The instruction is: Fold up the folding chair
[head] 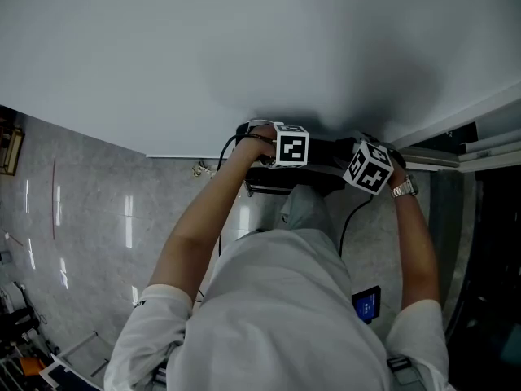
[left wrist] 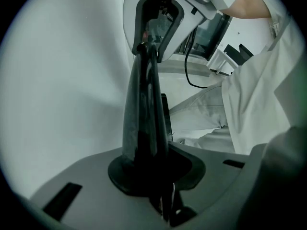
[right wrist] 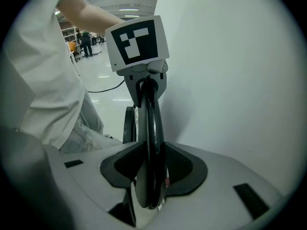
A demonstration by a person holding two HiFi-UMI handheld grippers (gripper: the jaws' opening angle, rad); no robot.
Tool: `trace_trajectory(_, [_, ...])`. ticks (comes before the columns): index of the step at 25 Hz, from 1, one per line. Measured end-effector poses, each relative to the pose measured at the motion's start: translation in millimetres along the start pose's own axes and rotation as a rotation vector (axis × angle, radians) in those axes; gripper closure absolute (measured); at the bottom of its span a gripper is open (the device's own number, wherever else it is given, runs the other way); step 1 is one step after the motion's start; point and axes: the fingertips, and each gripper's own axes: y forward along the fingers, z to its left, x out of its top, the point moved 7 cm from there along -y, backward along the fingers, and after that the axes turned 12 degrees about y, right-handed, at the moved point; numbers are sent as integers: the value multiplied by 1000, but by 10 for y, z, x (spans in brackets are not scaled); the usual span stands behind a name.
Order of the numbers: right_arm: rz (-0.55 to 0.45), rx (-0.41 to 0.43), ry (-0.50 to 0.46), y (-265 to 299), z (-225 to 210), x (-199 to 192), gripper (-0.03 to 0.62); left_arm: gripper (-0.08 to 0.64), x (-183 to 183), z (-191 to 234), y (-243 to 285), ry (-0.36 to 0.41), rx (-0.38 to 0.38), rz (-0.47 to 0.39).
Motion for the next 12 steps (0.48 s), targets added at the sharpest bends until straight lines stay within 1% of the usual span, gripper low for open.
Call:
trace_trajectory(2, [-31, -2, 24, 0, -56, -54, 456, 486, 21, 98, 20, 15, 19, 15])
trace_trajectory(7, [-55, -30, 56, 12, -39, -59, 457, 451, -1, 119, 23, 45, 113, 32])
trace_trajectory(10, [-70, -55, 69, 6, -15, -81, 457, 430, 10, 88, 10, 40, 179, 24])
trace_trajectory(12, [-72, -63, 75, 27, -7, -59, 456, 403, -28, 77, -33, 25, 240, 28])
